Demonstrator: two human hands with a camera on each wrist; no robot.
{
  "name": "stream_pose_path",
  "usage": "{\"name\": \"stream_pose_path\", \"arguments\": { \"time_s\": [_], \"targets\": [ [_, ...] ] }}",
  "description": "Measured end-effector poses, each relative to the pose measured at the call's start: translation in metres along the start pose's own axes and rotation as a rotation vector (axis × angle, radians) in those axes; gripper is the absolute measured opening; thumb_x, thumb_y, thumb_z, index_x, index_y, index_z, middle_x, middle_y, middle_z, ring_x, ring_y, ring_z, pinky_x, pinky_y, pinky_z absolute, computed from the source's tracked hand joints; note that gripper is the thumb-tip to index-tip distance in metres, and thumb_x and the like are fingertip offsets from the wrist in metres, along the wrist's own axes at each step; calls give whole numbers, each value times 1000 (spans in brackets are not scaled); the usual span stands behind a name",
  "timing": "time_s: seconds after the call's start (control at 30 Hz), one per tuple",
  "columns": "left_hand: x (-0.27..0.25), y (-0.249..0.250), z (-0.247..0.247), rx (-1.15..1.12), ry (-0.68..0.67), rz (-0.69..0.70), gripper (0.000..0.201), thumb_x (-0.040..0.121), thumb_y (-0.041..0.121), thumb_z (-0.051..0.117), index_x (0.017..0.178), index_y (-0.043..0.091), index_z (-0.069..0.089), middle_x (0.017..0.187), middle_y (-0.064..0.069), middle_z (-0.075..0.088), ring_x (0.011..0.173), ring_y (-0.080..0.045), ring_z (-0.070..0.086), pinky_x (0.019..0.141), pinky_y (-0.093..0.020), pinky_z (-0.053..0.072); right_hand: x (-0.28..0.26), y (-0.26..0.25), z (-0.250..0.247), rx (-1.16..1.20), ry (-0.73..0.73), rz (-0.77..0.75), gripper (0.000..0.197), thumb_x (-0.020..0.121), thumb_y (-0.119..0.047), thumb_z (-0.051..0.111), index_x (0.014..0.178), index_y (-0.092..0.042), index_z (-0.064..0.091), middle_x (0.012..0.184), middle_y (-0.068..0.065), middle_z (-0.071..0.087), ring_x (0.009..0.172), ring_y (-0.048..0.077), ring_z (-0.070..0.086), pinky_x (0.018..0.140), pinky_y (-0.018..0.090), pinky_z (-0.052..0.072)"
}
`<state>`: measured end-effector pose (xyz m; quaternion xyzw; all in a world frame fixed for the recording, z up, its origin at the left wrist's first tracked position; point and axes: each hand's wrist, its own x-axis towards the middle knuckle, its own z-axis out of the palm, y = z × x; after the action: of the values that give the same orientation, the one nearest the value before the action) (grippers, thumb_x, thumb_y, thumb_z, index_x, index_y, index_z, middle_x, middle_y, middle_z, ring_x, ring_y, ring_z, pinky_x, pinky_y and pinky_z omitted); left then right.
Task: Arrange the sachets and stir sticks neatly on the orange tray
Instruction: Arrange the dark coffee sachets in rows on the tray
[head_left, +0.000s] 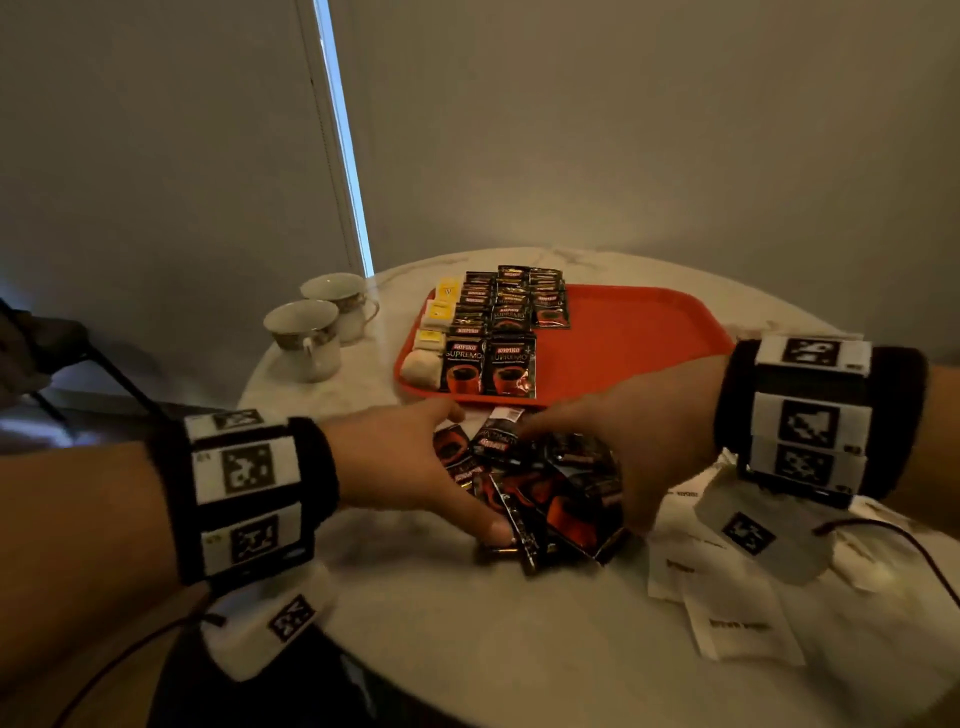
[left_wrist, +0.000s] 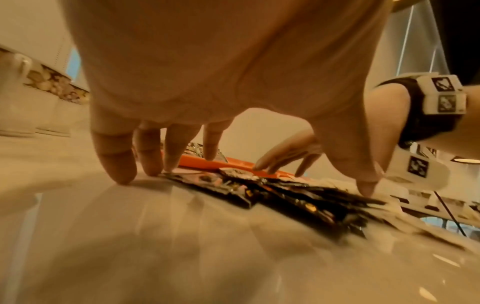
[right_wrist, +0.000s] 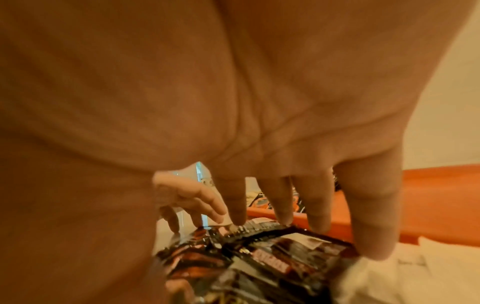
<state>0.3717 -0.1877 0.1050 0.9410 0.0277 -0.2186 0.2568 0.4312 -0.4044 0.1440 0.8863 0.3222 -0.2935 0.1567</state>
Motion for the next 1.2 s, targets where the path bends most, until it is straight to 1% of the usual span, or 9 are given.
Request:
{"name": "stream_pose_path", "arguments": {
  "time_s": [0.07, 0.17, 0.33, 0.43, 0.53, 0.67, 0.87, 1.07, 1.2],
  "targets": [
    [1, 4, 11, 108, 49, 9, 148, 17, 88, 83, 150, 48, 34, 143, 18, 54, 127, -14, 55, 113, -41, 46, 8, -4, 4, -17, 40, -13, 116, 75, -33, 88, 157, -52, 9, 153, -8, 44, 130, 19, 51, 103, 39, 50],
    [6, 8, 20, 189, 142, 30, 142, 20, 89, 80, 148, 47, 35, 144, 13, 50, 128, -17, 51, 110, -43, 48, 23, -9, 3, -13, 168, -64, 98, 74, -40, 87, 155, -43, 32, 135, -10, 59, 114, 14, 58, 97, 36, 53],
    [12, 4, 15, 52, 157, 23, 118, 43, 51, 100, 146, 40, 44, 135, 13, 56, 117, -13, 60, 102, -38, 56, 41, -15, 0, 35, 335, -81, 66, 72, -59, 83, 129, -31, 65, 108, -10, 68, 96, 12, 63, 86, 34, 58],
    [12, 0, 10, -6, 185, 13, 98, 60, 29, 98, 145, 36, 48, 120, 11, 67, 106, -11, 67, 96, -36, 60, 42, -16, -3, 123, 370, -130, 73, 69, -65, 82, 131, -32, 61, 115, -14, 65, 99, 9, 61, 88, 33, 56],
    [12, -1, 6, -44, 202, -31, 86, 64, 24, 94, 136, 37, 50, 112, 5, 67, 99, -17, 69, 90, -41, 62, 31, -12, -3, 177, 296, -178, 75, 61, -62, 89, 121, -37, 52, 116, -15, 59, 98, 8, 57, 82, 29, 54],
    [11, 1, 6, -127, 172, -51, 71, 65, 14, 93, 120, 35, 53, 108, -3, 70, 92, -26, 74, 82, -48, 65, 26, -14, 9, 0, 240, -190, 69, 61, -53, 93, 112, -35, 50, 116, -12, 55, 98, 12, 55, 85, 34, 56],
    [9, 10, 0, -324, -36, -57, 68, 62, 9, 97, 118, 28, 63, 121, -5, 69, 112, -26, 68, 96, -46, 60, 40, -18, 7, 48, 412, -190, 41, 73, -48, 85, 104, -28, 66, 104, -5, 65, 91, 15, 61, 79, 34, 56],
    [6, 14, -8, -432, -101, -70, 57, 61, 35, 97, 110, 21, 71, 125, -1, 68, 124, -25, 59, 111, -52, 46, 45, -29, 8, 71, 385, -221, 36, 85, -52, 75, 107, -24, 71, 95, -4, 72, 86, 15, 66, 75, 29, 55],
    [16, 6, 1, -451, 136, -34, 30, 82, 20, 86, 102, 18, 64, 103, -7, 70, 88, -19, 67, 72, -33, 56, 48, -26, 6, 222, 375, -259, 25, 86, -43, 77, 103, -27, 72, 98, -6, 71, 89, 12, 65, 79, 31, 56]
  ]
}}
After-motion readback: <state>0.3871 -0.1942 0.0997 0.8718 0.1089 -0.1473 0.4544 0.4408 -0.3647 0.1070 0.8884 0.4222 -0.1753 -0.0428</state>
